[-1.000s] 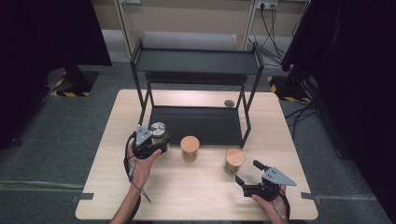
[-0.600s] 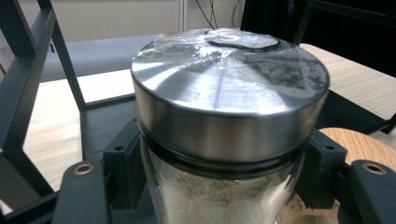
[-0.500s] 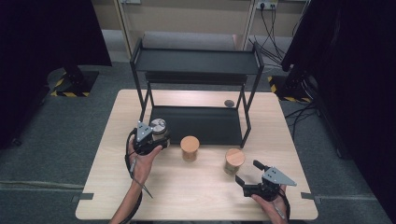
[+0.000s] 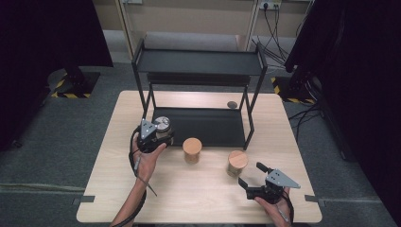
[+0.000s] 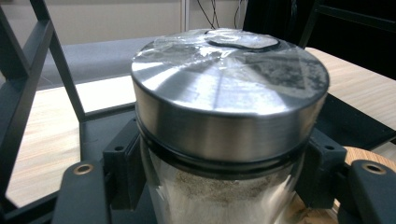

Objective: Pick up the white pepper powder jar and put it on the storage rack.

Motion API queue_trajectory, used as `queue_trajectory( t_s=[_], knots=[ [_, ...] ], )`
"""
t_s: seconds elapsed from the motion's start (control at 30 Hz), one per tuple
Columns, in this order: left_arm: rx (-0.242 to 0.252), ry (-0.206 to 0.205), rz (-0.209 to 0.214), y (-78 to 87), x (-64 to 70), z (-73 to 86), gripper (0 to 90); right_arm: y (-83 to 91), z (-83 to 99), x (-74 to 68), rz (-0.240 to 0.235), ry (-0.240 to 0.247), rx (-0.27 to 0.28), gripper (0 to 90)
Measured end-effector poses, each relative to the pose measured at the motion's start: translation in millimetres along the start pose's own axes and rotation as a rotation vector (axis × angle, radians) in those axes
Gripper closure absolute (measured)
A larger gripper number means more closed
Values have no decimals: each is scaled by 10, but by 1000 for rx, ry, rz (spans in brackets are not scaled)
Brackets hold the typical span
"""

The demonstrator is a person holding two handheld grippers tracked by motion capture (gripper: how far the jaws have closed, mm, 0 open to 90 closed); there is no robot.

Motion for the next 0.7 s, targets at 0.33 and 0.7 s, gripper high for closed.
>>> queue_trajectory(
  t_s=[0.33,0.7],
  knots=[
    [3,4,-5,-74,18,-48,308,-1,-1,-1,0,1,-1,13],
    [3,10,-16,-164,12,-97,308,1,1,-1,-2,2,1,13]
  ],
)
Point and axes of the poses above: each handheld gripper's, and its own axes: y roughly backward along the jaws, z roughly out of its underside, x roughly to its right, the point moved 9 cm from there along -y, roughly forward along the jaws, and after that the axes turned 6 degrees about y, right-handed, at the moved point
